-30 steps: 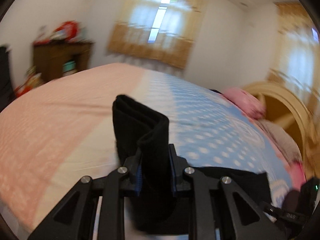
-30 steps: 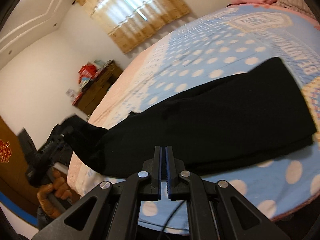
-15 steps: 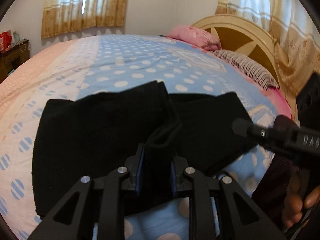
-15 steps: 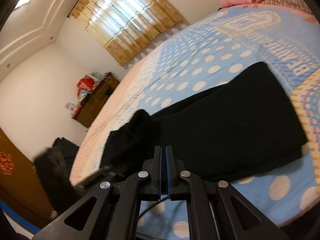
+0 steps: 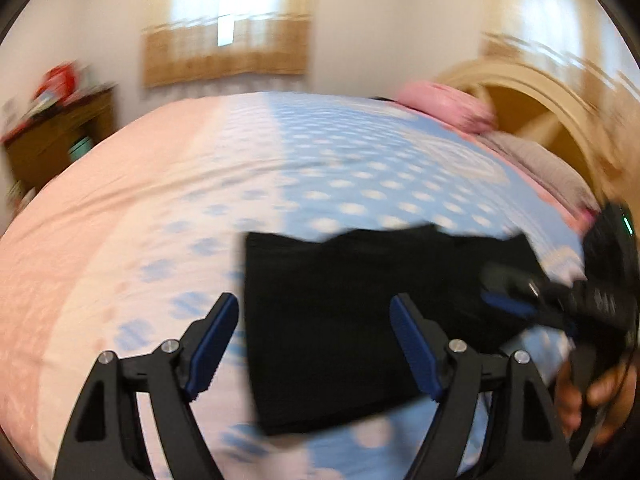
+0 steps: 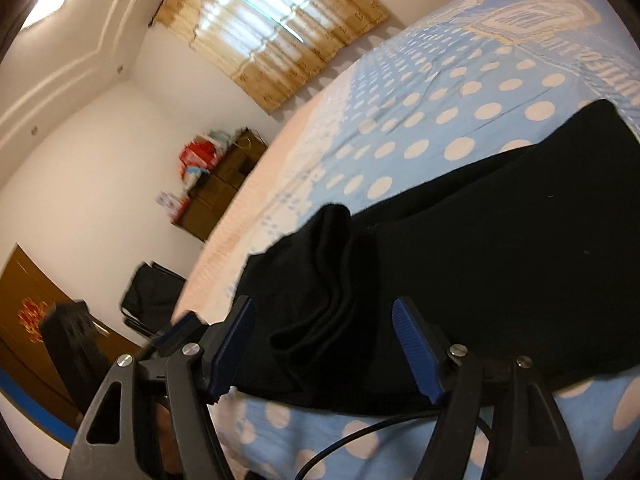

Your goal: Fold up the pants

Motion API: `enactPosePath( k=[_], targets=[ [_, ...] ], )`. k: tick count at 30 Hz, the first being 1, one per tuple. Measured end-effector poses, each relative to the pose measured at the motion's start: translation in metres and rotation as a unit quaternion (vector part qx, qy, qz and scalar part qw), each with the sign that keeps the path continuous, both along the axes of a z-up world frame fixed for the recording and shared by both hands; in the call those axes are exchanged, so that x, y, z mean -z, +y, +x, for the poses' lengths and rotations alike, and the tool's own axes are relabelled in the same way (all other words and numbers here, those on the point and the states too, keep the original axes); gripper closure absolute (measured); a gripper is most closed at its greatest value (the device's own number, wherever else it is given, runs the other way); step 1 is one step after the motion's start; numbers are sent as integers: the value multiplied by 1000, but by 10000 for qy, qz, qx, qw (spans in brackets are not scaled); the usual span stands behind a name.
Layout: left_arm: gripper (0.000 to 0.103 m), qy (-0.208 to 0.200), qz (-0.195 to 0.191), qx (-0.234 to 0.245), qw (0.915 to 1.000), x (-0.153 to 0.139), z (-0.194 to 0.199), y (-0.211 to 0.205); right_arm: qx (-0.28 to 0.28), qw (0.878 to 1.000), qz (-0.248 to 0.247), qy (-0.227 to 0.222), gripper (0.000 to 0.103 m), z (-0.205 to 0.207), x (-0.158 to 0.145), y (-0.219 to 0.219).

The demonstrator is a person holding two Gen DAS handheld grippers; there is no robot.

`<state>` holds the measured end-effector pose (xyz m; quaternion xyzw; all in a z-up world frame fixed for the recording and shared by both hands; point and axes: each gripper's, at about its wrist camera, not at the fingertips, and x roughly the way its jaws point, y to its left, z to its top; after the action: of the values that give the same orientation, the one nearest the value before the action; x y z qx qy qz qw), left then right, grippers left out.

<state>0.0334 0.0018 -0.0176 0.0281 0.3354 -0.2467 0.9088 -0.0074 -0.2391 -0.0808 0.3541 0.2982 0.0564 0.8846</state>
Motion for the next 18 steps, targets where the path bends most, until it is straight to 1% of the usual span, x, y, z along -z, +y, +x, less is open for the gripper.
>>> enactPosePath(
  k=[3,4,6,8,9,10,11,12,15,16,18],
  targets=[
    [22,312,-27,-520,9982,7,16,21,-97,9996,-49,249,31,15,7,14],
    [22,390,-60,-600,9974,11,18,25,-175,9993,-116,321,31,20,7,22],
    [22,458,-129,-734,9962,14,20,34,-199,9970,-565,498,31,27,4,37],
    [22,478,-147,-845,9952,16,20,41,-224,9939,-958,492,31,29,0,48],
    [22,492,-145,-879,9948,17,20,43,-255,9922,-1134,459,39,29,-1,54],
    [22,501,-148,-891,9946,18,19,43,-269,9886,-1408,461,65,30,-2,60],
    [22,519,-155,-904,9944,19,19,44,-271,9845,-1658,497,79,30,-1,65],
    [22,532,-164,-909,9943,19,18,44,-287,9790,-1941,562,80,31,1,70],
    [22,527,-172,-937,9941,19,17,45,-322,9709,-2327,468,82,28,0,76],
    [22,527,-179,-942,9940,18,19,44,-353,9666,-2505,403,82,26,-4,80],
    [22,530,-194,-958,9938,16,20,44,-476,9596,-2769,115,83,20,-19,89]
  ],
)
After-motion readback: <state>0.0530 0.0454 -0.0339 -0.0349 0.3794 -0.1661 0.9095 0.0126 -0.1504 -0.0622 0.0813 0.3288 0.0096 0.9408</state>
